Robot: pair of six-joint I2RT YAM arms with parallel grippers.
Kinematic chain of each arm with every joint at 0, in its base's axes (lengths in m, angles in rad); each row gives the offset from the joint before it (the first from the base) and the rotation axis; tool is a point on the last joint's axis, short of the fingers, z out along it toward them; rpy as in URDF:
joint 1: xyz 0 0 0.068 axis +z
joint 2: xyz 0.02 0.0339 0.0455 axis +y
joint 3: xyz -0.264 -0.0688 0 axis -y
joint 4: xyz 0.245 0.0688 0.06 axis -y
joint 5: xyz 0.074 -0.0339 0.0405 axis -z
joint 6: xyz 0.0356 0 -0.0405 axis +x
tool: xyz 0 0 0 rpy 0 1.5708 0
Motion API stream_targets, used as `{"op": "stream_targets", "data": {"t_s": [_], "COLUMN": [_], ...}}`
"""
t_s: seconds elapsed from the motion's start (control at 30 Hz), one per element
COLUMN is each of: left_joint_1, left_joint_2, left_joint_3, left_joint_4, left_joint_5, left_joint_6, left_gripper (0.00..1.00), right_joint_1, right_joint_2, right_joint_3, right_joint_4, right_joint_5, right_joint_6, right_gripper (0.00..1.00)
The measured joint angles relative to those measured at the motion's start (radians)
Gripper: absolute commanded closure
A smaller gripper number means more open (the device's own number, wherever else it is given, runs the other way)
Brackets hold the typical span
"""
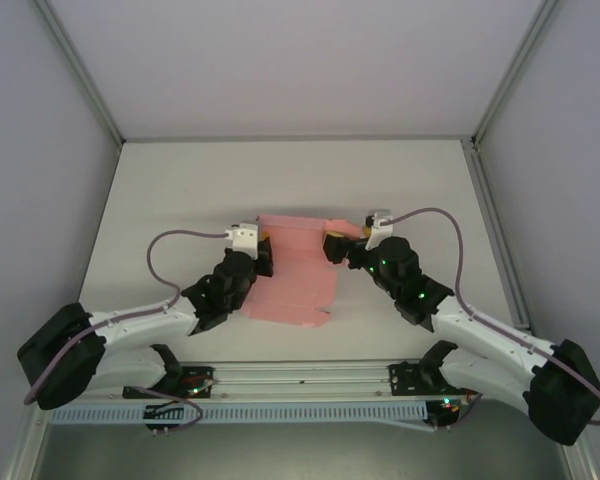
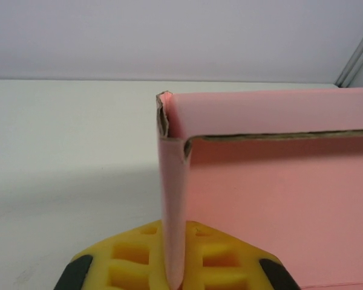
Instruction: Assemble paper box
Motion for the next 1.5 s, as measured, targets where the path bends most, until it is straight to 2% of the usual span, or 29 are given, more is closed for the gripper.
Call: {"op": "stream_targets", "data": {"t_s": [0.2,0.4,0.6,0.97,1.5], "left_joint_1": [0.021,0.035,0.037,0.04,0.044], "left_joint_2": [-0.07,-0.146,-0.166,-0.164,-0.149], "left_joint_3": [0.03,0.031,0.031,0.031,0.031], "left_joint_4": [-0.107,-0.161,-0.18,-0.195,-0.193], "left_joint_5": [-0.041,-0.06,-0.06,-0.045,-0.013], "left_joint_6": [-0.006,-0.025,-0.024,-0.024,-0.024], "left_gripper": [1.0,1.0,1.0,1.0,1.0], "right_joint_1": [0.0,0.0,0.0,-0.001,-0.001], "right_joint_2": [-0.178,-0.364,-0.381,-0.046,0.135], "right_joint_3": [-0.033,-0.21,-0.274,-0.181,-0.032], "right_joint_4": [-0.112,-0.094,-0.082,0.047,0.161], "right_joint_5": [0.095,0.119,0.081,0.003,-0.085], "right_joint_6": [0.044,0.089,0.077,0.061,0.043], "right_gripper": [0.0,0.0,0.0,0.0,0.0]}}
